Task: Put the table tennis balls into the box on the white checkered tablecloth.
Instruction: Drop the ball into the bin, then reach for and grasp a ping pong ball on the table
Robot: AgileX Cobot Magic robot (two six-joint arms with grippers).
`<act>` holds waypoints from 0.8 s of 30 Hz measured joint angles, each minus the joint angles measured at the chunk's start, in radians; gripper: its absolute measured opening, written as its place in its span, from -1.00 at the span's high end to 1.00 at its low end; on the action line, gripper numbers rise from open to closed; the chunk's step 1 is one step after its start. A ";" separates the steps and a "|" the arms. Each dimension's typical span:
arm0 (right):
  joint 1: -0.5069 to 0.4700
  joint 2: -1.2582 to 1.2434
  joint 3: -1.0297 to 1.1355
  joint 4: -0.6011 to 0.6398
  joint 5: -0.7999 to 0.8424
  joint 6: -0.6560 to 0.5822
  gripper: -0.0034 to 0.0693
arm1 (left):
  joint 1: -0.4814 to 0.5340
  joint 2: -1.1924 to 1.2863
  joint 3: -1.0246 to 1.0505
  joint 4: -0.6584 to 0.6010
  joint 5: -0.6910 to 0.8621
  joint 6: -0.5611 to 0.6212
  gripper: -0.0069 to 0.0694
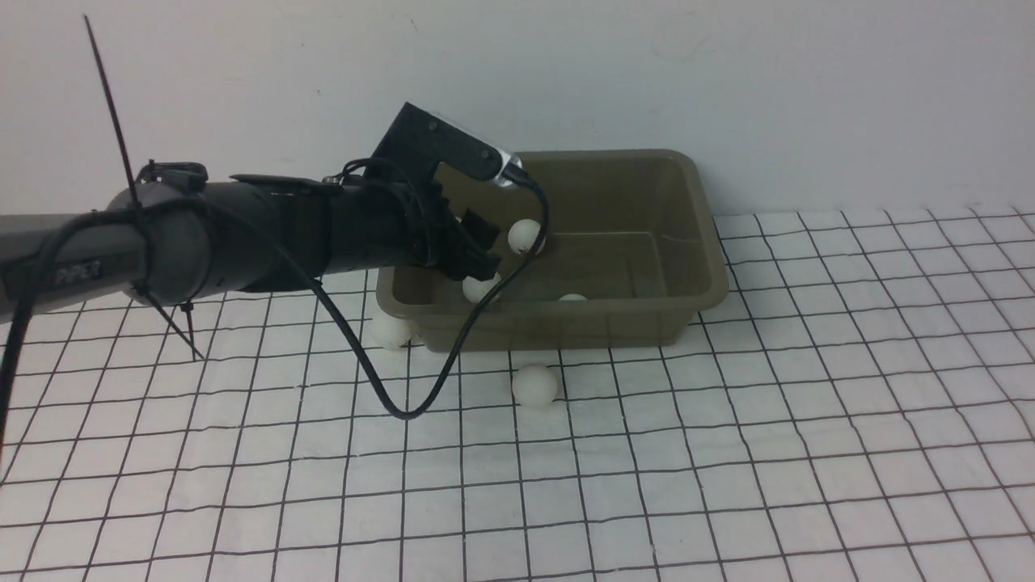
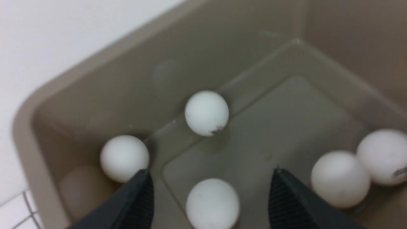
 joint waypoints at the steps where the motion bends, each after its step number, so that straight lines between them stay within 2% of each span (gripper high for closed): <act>1: 0.000 0.000 0.000 0.000 0.000 -0.001 -0.39 | 0.000 -0.019 0.008 0.000 -0.001 -0.017 -0.33; 5: 0.000 0.000 0.000 0.000 0.000 -0.002 -0.39 | 0.000 -0.112 0.050 0.000 -0.003 -0.039 -0.33; 10: 0.000 0.000 0.000 0.000 0.000 -0.005 -0.39 | 0.000 -0.255 0.170 -0.003 -0.010 -0.048 -0.33; 11: 0.000 0.000 0.000 -0.001 0.000 -0.005 -0.39 | 0.000 -0.304 0.245 -0.003 -0.027 -0.058 -0.33; 20: 0.000 0.000 0.000 -0.003 0.000 -0.005 -0.39 | 0.000 -0.397 0.442 -0.004 -0.059 -0.119 -0.33; 22: 0.000 0.000 0.000 -0.004 0.000 -0.005 -0.39 | 0.000 -0.397 0.459 -0.004 -0.031 -0.119 -0.31; 24: 0.000 0.000 0.000 -0.004 0.000 -0.005 -0.39 | 0.000 -0.397 0.463 -0.004 0.060 -0.110 -0.25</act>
